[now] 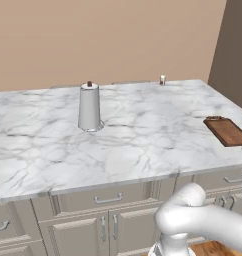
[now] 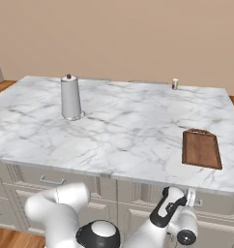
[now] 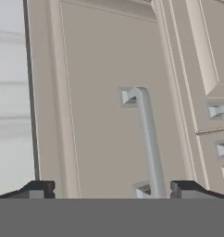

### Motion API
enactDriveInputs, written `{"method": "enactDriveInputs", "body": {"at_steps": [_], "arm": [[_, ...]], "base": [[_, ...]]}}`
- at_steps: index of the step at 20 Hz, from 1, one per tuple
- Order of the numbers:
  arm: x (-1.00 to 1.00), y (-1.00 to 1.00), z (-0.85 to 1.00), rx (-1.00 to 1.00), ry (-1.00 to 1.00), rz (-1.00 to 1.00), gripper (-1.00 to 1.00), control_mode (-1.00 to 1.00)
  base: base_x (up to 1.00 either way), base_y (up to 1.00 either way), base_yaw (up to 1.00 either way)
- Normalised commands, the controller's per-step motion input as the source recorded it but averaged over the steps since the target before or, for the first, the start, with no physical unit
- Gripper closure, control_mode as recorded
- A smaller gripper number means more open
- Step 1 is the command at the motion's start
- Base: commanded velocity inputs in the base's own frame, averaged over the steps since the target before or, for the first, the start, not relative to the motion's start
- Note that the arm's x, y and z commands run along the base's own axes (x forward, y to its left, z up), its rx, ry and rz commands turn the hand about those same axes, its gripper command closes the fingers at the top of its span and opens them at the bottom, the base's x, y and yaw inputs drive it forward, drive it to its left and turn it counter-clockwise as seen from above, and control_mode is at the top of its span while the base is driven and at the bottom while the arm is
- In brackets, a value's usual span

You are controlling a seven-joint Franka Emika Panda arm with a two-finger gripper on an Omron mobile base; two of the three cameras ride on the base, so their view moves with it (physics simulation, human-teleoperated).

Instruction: Open the drawer on the right and place the cutting tools on the cutting board.

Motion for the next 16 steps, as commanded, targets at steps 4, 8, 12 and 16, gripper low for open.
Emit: {"method": "enactDriveInputs", "body": {"at_steps": [4, 8, 12, 16], "arm": [[0.08, -0.25, -0.21, 0.03, 0.0, 0.0, -1.0, -1.0], [0.01, -0.15, -0.25, 0.0, 0.0, 0.0, -1.0, -1.0], [0.0, 0.0, -0.26, 0.0, 0.0, 0.0, -1.0, -1.0], [0.0, 0.0, -0.11, 0.0, -0.06, 0.0, -1.0, -1.0]], "base": [[0.0, 0.0, 0.0], [0.0, 0.0, 0.0], [0.0, 0.0, 0.0], [0.0, 0.0, 0.0]]}}
